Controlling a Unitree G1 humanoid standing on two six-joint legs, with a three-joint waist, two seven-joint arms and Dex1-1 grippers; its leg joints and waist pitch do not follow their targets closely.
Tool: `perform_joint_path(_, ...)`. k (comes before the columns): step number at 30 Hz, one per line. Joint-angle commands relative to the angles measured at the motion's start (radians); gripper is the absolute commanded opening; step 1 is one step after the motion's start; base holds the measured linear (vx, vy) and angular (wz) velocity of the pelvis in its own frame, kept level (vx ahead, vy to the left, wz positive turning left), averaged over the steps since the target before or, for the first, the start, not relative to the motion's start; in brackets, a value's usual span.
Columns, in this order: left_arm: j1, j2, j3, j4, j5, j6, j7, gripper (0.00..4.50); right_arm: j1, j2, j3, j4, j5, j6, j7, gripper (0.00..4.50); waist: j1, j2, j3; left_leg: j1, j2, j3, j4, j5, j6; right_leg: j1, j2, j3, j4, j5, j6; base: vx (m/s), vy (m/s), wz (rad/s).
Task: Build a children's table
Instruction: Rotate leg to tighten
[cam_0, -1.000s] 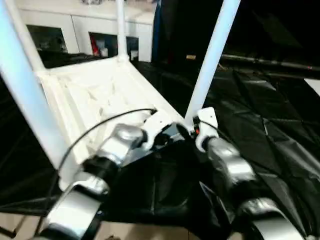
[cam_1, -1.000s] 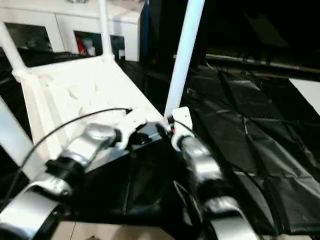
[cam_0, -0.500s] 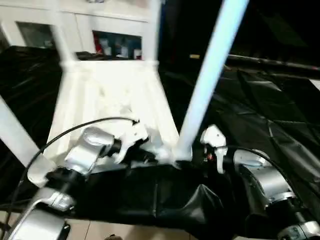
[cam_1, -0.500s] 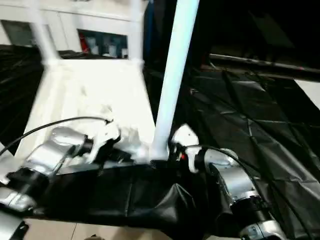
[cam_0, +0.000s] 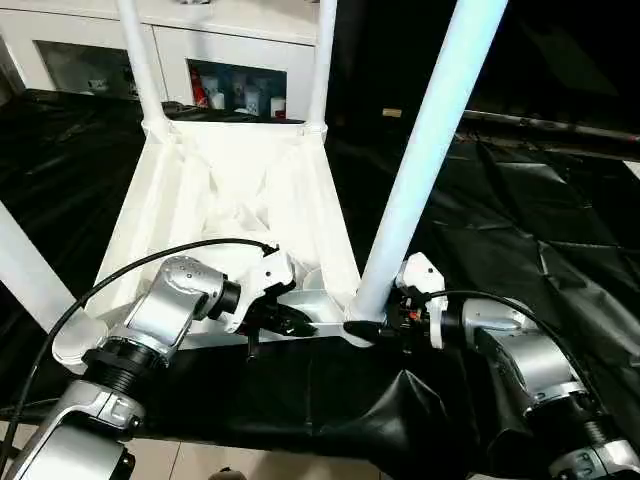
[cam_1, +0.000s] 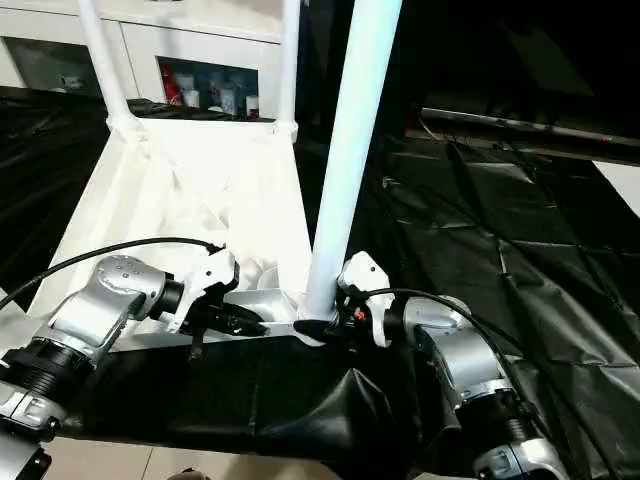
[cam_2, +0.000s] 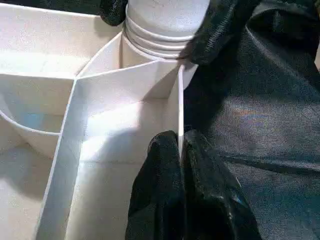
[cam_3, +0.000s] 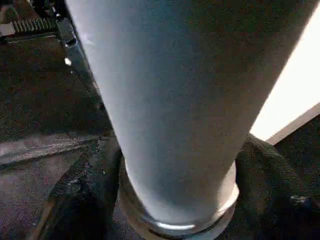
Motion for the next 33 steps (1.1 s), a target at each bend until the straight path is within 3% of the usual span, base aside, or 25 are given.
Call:
perform_joint_path(1,0.001,-0.046,0.001,-0.021,-0.068,-0.002,-0.026,0.00,-0.021,0.015,0.026,0.001,0.012,0.015,0.017,2.89,-0.002,-0.004,-0.050,0.008,0.020,0.005,-0.064,-0.235,0.029,0.043,-0.045,0.038,-0.074,-0.236,-0.174,0.000,0.000,0.00)
perform_joint_path(11,-0.005,-0.053,0.006,0.000,-0.065,-0.009,-0.015,0.00,0.004,0.036,0.015,0.001,0.009,0.024,-0.013,2.75,-0.004,0.005,-0.051,0.009,0.018,0.005,-0.063,-0.240,0.022,0.044,-0.043,0.039,-0.073,-0.214,-0.182,0.000,0.000,0.00)
perform_joint_path(13,-0.023,-0.093,0.016,0.037,-0.037,-0.018,0.079,0.00,-0.003,0.095,-0.014,0.054,-0.020,0.021,-0.152,2.74,-0.005,0.006,-0.050,0.010,0.018,0.006,-0.065,-0.248,0.016,0.041,-0.043,0.039,-0.075,-0.224,-0.181,0.000,0.000,0.00)
perform_joint_path(15,-0.054,-0.144,0.024,0.099,0.005,-0.011,0.210,0.00,-0.029,0.160,-0.050,0.127,-0.049,0.012,-0.314,2.74,-0.011,0.004,-0.048,0.014,0.016,0.002,-0.068,-0.300,-0.013,0.038,-0.048,0.036,-0.086,-0.338,-0.158,0.000,0.000,0.00)
perform_joint_path(16,-0.073,-0.175,0.031,0.137,0.025,-0.003,0.288,0.00,-0.048,0.197,-0.076,0.166,-0.050,0.022,-0.397,2.74,-0.015,0.004,-0.048,0.013,0.016,0.001,-0.067,-0.303,-0.020,0.038,-0.048,0.037,-0.086,-0.353,-0.153,0.000,0.000,0.00)
perform_joint_path(17,-0.073,-0.175,0.031,0.137,0.025,-0.003,0.288,0.00,-0.048,0.197,-0.076,0.166,-0.050,0.022,-0.397,2.74,-0.021,0.004,-0.046,0.013,0.014,0.000,-0.069,-0.316,-0.030,0.035,-0.048,0.036,-0.091,-0.388,-0.143,0.000,0.000,0.00)
perform_joint_path(18,-0.107,-0.238,0.041,0.199,0.051,0.019,0.414,0.00,-0.100,0.269,-0.129,0.247,-0.056,0.035,-0.581,2.74,-0.025,0.002,-0.046,0.014,0.012,-0.001,-0.067,-0.330,-0.029,0.033,-0.048,0.036,-0.095,-0.421,-0.131,0.000,0.000,0.00)
perform_joint_path(20,-0.111,-0.246,0.041,0.205,0.053,0.023,0.427,0.00,-0.109,0.278,-0.136,0.259,-0.060,0.034,-0.610,2.73,-0.028,0.004,-0.046,0.016,0.010,-0.004,-0.066,-0.347,-0.030,0.031,-0.051,0.034,-0.102,-0.480,-0.111,0.000,0.000,0.00)
perform_joint_path(23,-0.156,-0.333,0.031,0.267,0.088,0.046,0.563,0.00,-0.203,0.356,-0.185,0.378,-0.071,0.029,-0.816,2.73,-0.029,0.009,-0.047,0.016,0.011,-0.005,-0.067,-0.346,-0.027,0.028,-0.046,0.034,-0.103,-0.459,-0.098,0.000,0.000,0.00)
perform_joint_path(24,-0.164,-0.354,0.024,0.274,0.095,0.039,0.573,0.00,-0.222,0.376,-0.172,0.394,-0.088,0.011,-0.824,2.73,-0.030,0.010,-0.050,0.019,0.012,-0.005,-0.067,-0.348,-0.032,0.026,-0.046,0.034,-0.101,-0.438,-0.103,0.000,0.000,0.00)
perform_joint_path(29,-0.176,-0.378,0.028,0.287,0.094,0.024,0.565,0.00,-0.237,0.398,-0.132,0.409,-0.132,-0.026,-0.798,2.73,-0.023,0.007,-0.055,0.004,0.010,0.001,-0.065,-0.259,-0.001,0.041,-0.041,0.036,-0.084,-0.261,-0.129,0.000,0.000,0.00)
perform_joint_path(30,-0.178,-0.365,0.024,0.295,0.095,0.005,0.547,0.00,-0.234,0.395,-0.131,0.404,-0.124,-0.042,-0.756,3.29,-0.022,0.008,-0.056,0.004,0.009,0.003,-0.063,-0.243,0.008,0.042,-0.041,0.036,-0.082,-0.236,-0.139,0.000,0.000,0.00)
perform_joint_path(33,-0.173,-0.344,0.023,0.294,0.090,-0.011,0.515,0.00,-0.228,0.374,-0.125,0.394,-0.115,-0.063,-0.712,3.53,-0.020,0.009,-0.057,0.004,0.009,0.005,-0.061,-0.233,0.019,0.044,-0.042,0.036,-0.083,-0.234,-0.145,0.000,0.000,0.00)
